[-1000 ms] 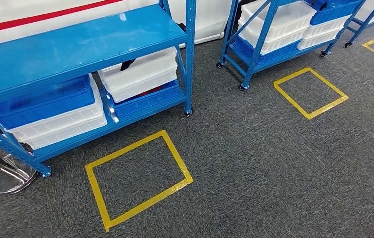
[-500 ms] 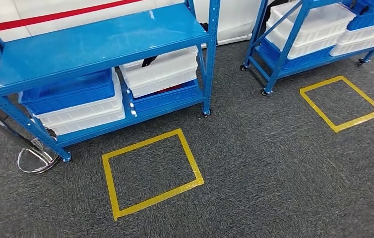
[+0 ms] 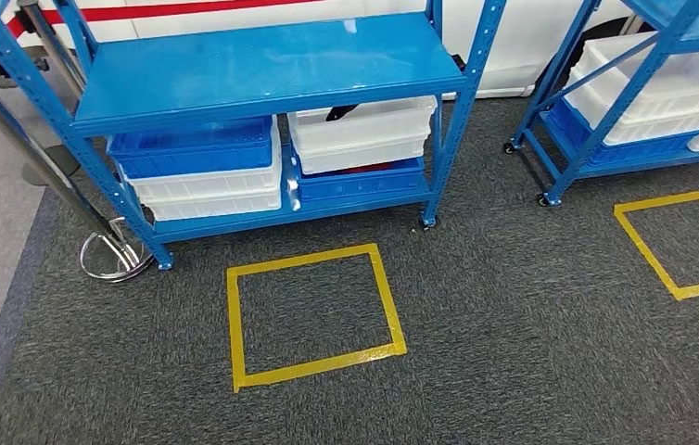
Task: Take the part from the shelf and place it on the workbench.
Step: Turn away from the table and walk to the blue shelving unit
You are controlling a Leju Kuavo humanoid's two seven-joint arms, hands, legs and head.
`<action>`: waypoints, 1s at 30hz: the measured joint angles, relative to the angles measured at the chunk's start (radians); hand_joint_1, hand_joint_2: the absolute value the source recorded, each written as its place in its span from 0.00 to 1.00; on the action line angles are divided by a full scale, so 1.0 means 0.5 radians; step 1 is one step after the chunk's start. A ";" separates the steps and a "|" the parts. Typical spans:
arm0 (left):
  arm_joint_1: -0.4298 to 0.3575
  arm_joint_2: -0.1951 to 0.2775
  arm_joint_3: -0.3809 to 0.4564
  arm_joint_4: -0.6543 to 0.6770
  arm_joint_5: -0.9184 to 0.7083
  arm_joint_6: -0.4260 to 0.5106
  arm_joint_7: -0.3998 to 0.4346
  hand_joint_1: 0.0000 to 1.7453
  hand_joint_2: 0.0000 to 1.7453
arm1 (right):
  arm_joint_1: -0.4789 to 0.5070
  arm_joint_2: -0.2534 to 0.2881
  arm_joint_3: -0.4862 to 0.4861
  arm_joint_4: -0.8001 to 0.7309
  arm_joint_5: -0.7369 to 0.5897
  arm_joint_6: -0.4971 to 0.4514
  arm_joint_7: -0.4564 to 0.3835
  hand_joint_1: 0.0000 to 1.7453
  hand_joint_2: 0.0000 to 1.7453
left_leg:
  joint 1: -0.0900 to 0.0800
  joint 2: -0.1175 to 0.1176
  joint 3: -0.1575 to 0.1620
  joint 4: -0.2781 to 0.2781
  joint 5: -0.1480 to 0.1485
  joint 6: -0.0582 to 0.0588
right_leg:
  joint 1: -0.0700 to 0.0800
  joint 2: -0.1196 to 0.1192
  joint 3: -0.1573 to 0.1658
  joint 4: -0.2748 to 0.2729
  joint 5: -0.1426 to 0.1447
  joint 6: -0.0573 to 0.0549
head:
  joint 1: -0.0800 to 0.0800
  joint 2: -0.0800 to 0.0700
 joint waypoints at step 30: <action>0.009 -0.006 0.039 0.000 0.029 -0.061 -0.039 0.00 0.00 | 0.002 0.024 -0.058 -0.001 -0.076 0.011 -0.034 0.00 0.00 | -0.025 0.003 0.076 -0.023 -0.050 0.030 | 0.002 0.015 0.099 -0.046 0.065 -0.002 | 0.019 0.000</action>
